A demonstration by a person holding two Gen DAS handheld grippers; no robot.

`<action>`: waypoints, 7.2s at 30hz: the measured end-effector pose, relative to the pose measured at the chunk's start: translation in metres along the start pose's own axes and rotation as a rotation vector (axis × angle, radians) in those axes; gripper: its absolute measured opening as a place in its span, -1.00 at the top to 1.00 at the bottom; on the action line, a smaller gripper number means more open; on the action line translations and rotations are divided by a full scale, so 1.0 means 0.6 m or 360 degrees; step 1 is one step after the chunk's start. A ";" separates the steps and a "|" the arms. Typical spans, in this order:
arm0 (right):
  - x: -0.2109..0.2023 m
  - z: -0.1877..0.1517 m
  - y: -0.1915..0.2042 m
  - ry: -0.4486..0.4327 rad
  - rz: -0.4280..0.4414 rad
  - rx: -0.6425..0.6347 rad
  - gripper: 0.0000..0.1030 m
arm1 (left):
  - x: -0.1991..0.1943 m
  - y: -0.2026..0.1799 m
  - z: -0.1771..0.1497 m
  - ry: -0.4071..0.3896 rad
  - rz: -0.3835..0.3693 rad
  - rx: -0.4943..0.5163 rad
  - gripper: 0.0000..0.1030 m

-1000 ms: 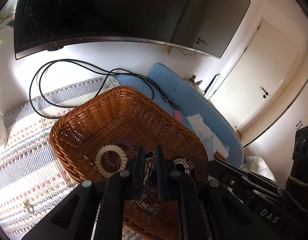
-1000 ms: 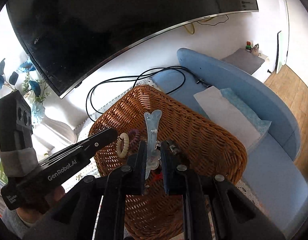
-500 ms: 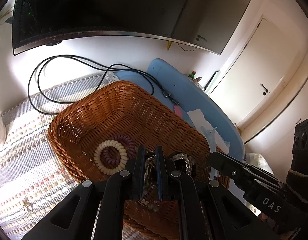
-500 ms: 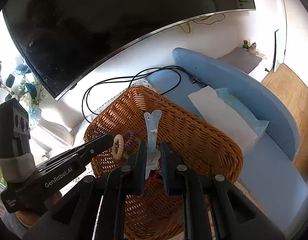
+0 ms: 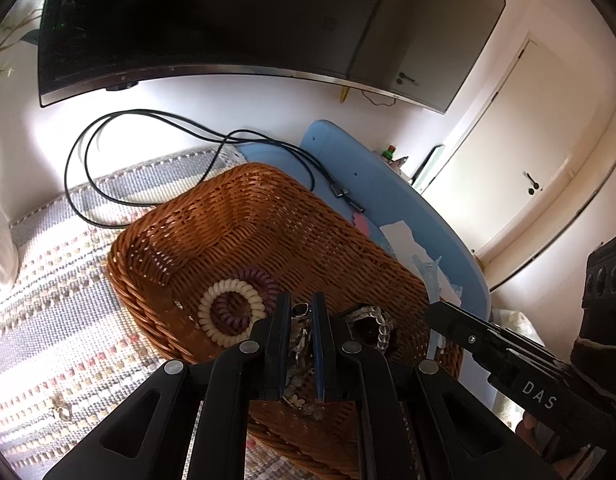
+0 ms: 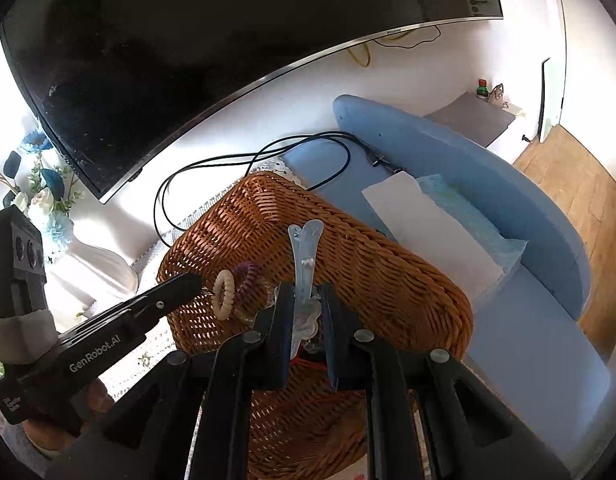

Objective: Organize jewelry

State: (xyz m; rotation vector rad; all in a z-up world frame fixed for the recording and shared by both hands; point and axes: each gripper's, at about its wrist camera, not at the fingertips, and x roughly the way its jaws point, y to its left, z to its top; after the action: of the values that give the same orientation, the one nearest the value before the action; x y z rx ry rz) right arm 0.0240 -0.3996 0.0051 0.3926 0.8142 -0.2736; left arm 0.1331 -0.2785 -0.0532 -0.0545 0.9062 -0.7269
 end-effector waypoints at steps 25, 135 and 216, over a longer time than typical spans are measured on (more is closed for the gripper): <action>0.029 -0.094 0.231 0.0211 0.0488 -0.0556 0.13 | -0.127 0.298 -0.130 -0.0074 0.0405 -0.0613 0.18; -0.083 0.073 0.111 -0.0307 -0.0353 -0.0319 -0.17 | -0.061 0.000 0.023 0.0201 0.0187 -0.0145 -0.08; -0.116 0.063 0.070 0.0144 -0.0497 -0.0043 -0.23 | -0.150 -0.042 0.008 0.0240 0.0588 -0.0083 -0.29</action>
State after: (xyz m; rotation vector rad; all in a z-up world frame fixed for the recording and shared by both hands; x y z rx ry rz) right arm 0.0188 -0.3729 0.0906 0.2527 0.9677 -0.5375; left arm 0.0872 -0.2454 0.0211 0.1208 1.0443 -0.3666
